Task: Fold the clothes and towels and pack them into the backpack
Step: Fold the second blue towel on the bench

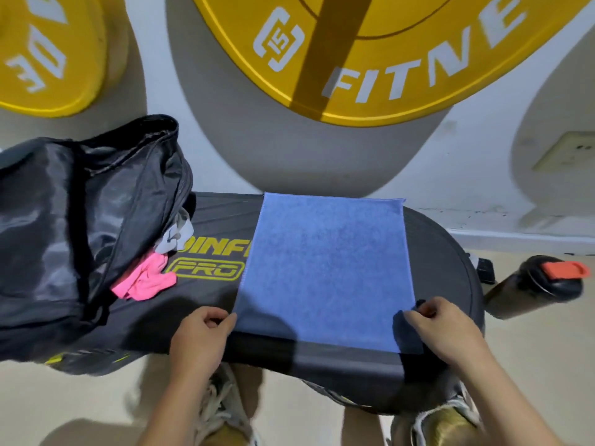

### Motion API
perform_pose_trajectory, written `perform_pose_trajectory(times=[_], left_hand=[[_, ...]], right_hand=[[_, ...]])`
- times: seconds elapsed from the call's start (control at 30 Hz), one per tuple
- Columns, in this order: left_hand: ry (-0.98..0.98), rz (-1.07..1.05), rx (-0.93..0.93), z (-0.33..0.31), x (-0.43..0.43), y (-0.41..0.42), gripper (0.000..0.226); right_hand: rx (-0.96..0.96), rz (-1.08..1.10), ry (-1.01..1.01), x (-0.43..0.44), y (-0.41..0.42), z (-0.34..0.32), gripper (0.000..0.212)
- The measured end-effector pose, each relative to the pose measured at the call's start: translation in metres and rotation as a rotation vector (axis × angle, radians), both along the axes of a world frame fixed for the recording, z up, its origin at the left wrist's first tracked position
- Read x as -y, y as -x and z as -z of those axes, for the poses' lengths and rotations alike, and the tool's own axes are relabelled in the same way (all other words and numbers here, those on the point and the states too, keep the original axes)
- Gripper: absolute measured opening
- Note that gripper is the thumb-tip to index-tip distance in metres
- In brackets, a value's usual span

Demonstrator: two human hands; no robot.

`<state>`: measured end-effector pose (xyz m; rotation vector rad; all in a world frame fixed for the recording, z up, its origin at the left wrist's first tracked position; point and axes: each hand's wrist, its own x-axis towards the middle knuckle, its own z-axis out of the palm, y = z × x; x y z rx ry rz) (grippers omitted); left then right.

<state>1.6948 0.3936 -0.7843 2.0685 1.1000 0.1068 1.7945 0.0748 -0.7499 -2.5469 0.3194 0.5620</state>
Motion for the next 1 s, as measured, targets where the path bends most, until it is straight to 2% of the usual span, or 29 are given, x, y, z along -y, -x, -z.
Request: perform_pose_trajectory(times=[0.1,0.23,0.33,0.43,0.6,0.83,1.0], left_hand=[[0.104,-0.013,0.055,0.003,0.001,0.012,0.008],[0.32,-0.096,0.143,0.001,0.012,0.016,0.008],[0.449,-0.124,0.16,-0.003,0.019,0.013,0.008],[0.476,-0.166,0.189,-0.003,0.021,0.01,0.009],[0.367,-0.23,0.263,0.001,0.022,0.008,0.014],[0.533,-0.377,0.404,-0.003,0.021,0.011,0.013],[0.503,-0.283,0.4,-0.005,0.021,0.01,0.01]], right_hand=[[-0.044,0.001,-0.03,0.014,0.017,0.002,0.025],[-0.025,0.224,-0.43,0.018,0.035,0.01,0.018],[-0.085,0.278,-0.549,0.012,0.042,0.002,0.015],[-0.16,0.257,-0.587,0.013,0.044,-0.003,0.016],[-0.12,0.314,-0.578,0.022,0.042,0.003,0.018],[-0.065,0.367,-0.585,0.019,0.039,0.009,0.018],[-0.022,0.378,-0.607,0.021,0.039,0.01,0.028]])
